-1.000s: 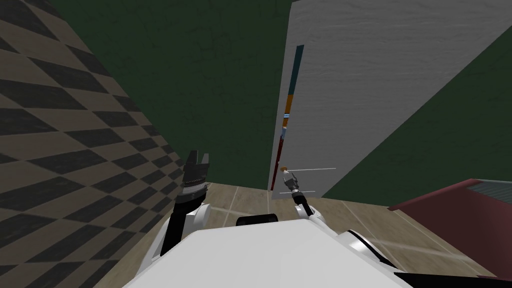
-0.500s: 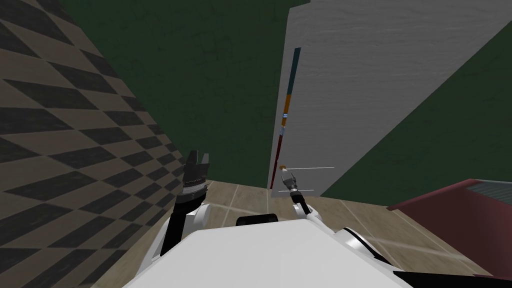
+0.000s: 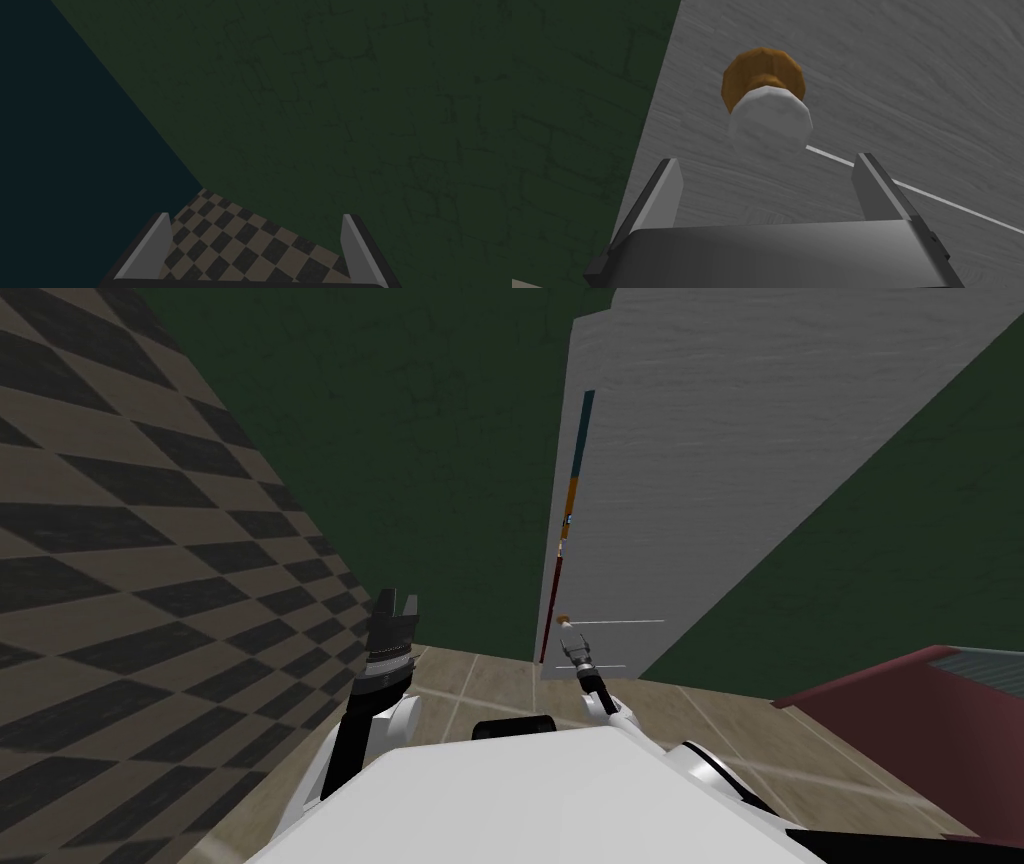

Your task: Pull the door open

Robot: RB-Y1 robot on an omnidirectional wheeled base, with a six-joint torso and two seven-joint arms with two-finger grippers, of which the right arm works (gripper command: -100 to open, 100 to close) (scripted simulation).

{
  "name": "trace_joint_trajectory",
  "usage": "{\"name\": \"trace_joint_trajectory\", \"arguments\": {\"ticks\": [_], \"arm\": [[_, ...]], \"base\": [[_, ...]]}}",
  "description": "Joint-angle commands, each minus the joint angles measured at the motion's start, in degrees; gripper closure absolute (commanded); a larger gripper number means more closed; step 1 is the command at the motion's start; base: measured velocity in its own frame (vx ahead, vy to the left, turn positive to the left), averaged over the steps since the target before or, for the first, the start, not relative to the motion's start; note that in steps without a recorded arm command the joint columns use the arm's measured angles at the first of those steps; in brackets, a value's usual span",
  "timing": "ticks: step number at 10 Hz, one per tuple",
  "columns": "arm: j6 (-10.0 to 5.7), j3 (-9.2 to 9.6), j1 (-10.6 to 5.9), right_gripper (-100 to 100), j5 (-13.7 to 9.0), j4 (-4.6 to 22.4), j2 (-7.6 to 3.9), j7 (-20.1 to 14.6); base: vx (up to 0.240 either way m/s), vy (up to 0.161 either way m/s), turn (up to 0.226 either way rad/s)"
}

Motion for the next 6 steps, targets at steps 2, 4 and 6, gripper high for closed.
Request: {"name": "trace_joint_trajectory", "arguments": {"ticks": [2, 4, 6], "arm": [[0.28, 0.56, -0.39, -100, -1.1, 0.1, 0.43, -4.1], [0.51, 0.88, -0.57, -100, -1.7, 0.0, 0.68, -6.7], [0.73, 1.18, -0.73, -100, -2.3, -0.1, 0.9, -9.0]], "base": [[-0.056, -0.027, 0.015], [-0.043, -0.023, 0.015], [-0.062, -0.031, 0.019]]}}
